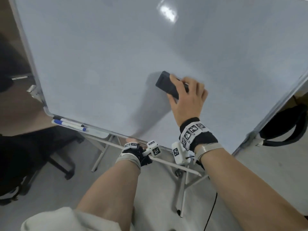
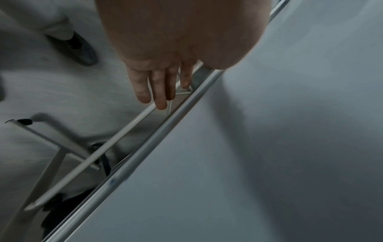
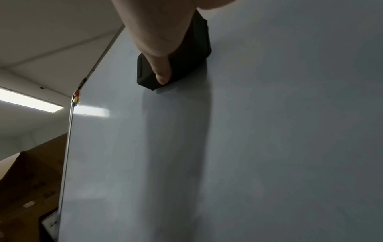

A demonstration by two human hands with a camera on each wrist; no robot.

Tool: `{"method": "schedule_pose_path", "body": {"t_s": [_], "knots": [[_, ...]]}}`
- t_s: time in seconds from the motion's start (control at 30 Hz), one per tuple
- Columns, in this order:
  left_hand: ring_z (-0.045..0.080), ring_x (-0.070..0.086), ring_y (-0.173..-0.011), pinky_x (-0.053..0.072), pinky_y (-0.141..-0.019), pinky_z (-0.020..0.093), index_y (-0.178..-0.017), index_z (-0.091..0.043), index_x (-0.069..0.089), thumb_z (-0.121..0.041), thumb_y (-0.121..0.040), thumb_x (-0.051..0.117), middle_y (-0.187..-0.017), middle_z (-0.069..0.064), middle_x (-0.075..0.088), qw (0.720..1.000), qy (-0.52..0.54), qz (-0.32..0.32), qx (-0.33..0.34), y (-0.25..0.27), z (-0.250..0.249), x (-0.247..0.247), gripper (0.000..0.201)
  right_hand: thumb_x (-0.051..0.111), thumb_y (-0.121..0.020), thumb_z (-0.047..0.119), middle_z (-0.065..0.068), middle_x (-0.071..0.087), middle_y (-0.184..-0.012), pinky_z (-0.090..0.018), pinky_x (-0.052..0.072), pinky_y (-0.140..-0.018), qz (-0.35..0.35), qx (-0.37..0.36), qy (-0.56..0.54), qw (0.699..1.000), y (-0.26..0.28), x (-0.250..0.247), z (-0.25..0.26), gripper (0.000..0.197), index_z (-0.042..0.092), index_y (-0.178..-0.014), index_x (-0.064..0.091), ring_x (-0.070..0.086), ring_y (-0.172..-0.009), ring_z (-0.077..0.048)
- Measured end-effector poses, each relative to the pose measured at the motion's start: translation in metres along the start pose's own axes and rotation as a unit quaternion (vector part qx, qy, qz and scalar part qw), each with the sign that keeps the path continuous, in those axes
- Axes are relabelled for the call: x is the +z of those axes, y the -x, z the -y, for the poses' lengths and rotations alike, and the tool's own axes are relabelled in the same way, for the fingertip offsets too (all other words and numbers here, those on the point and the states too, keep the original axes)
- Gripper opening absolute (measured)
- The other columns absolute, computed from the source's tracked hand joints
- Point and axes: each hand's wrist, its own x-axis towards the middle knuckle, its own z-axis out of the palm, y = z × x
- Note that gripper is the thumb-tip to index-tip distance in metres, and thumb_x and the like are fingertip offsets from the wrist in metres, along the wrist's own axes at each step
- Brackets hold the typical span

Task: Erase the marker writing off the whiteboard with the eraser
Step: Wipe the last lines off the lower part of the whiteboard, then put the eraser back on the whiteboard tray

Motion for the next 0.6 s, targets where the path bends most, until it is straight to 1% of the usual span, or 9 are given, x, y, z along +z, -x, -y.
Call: {"method": "schedule_pose_path", "body": {"t_s": [0.07,0.13,0.17,0.2,0.27,0.33,0.4,0.5,0.6], "knots": [[0.006,0.067,-0.056,0.047,-0.051,0.011,-0.133,-0.004,0.054,-0.033,-0.100,0.044,-0.129,0.016,0.060,0.974,0.224,-0.023,-0.018,-0.015,0.014,-0.029,0.045,0.074,-0.079,0.034,0.000,0.055,-0.118,-0.040,0.032,-0.089,0.011,-0.008,-0.010,1.000,0.006,0.016,0.024,0.053,0.036,-0.130,0.059,0.041,-0.104,-0.025],[0.017,0.061,-0.064,0.048,-0.050,0.020,-0.145,0.003,0.037,-0.021,-0.105,0.028,-0.144,0.021,0.047,0.923,0.376,-0.073,-0.043,-0.033,0.029,-0.063,0.047,0.075,-0.078,0.034,-0.001,0.056,-0.117,-0.040,0.032,-0.087,0.030,-0.024,-0.019,0.999,0.010,0.034,0.054,0.052,0.035,-0.128,0.060,0.040,-0.104,-0.026],[0.019,0.057,-0.072,0.045,-0.052,0.022,-0.143,0.004,0.039,-0.022,-0.104,0.029,-0.137,0.025,0.052,0.912,0.397,-0.090,-0.054,-0.036,0.038,-0.081,0.048,0.076,-0.077,0.033,-0.001,0.056,-0.117,-0.040,0.032,-0.087,0.043,-0.030,-0.028,0.998,0.012,0.043,0.071,0.053,0.035,-0.127,0.060,0.040,-0.103,-0.027],[0.022,0.055,-0.069,0.041,-0.049,0.022,-0.136,0.003,0.046,-0.026,-0.101,0.033,-0.118,0.026,0.062,0.898,0.425,-0.086,-0.072,-0.036,0.045,-0.097,0.047,0.076,-0.076,0.033,-0.001,0.056,-0.117,-0.040,0.031,-0.088,0.057,-0.034,-0.039,0.997,0.015,0.053,0.088,0.053,0.034,-0.127,0.060,0.040,-0.103,-0.027],[0.020,0.043,-0.039,0.034,-0.039,0.016,-0.114,-0.012,0.057,-0.037,-0.094,0.040,-0.080,0.005,0.066,0.858,0.499,-0.062,-0.106,-0.040,0.060,-0.128,0.036,0.077,-0.076,0.031,-0.001,0.055,-0.116,-0.040,0.031,-0.088,0.082,-0.041,-0.055,0.994,0.023,0.071,0.120,0.053,0.033,-0.126,0.060,0.041,-0.102,-0.027],[0.014,0.038,-0.031,0.033,-0.034,0.013,-0.115,-0.017,0.053,-0.040,-0.091,0.045,-0.080,-0.004,0.059,0.822,0.557,-0.054,-0.106,-0.052,0.074,-0.155,0.034,0.078,-0.074,0.030,-0.001,0.056,-0.115,-0.041,0.031,-0.087,0.106,-0.049,-0.065,0.991,0.033,0.089,0.148,0.053,0.033,-0.125,0.061,0.042,-0.100,-0.028],[0.012,0.047,-0.044,0.040,-0.037,0.020,-0.115,-0.012,0.055,-0.037,-0.090,0.048,-0.081,0.004,0.058,0.804,0.583,-0.059,-0.098,-0.063,0.081,-0.178,0.036,0.080,-0.072,0.031,-0.001,0.057,-0.115,-0.041,0.031,-0.085,0.135,-0.064,-0.066,0.987,0.044,0.106,0.171,0.055,0.034,-0.123,0.061,0.043,-0.099,-0.028],[0.018,0.055,-0.062,0.050,-0.060,0.028,-0.106,-0.009,0.059,-0.029,-0.092,0.049,-0.087,0.005,0.063,0.790,0.604,-0.065,-0.077,-0.075,0.087,-0.203,0.026,0.084,-0.069,0.035,0.000,0.058,-0.114,-0.040,0.031,-0.084,0.208,-0.079,-0.060,0.973,0.063,0.129,0.200,0.059,0.035,-0.123,0.062,0.043,-0.098,-0.027],[0.022,0.068,-0.060,0.055,-0.080,0.033,-0.108,-0.006,0.060,-0.025,-0.091,0.049,-0.087,0.009,0.067,0.783,0.616,-0.064,-0.055,-0.088,0.093,-0.214,0.028,0.082,-0.071,0.045,0.003,0.058,-0.113,-0.039,0.034,-0.084,0.304,-0.086,-0.030,0.948,0.085,0.148,0.225,0.060,0.039,-0.126,0.060,0.047,-0.100,-0.024]]}}
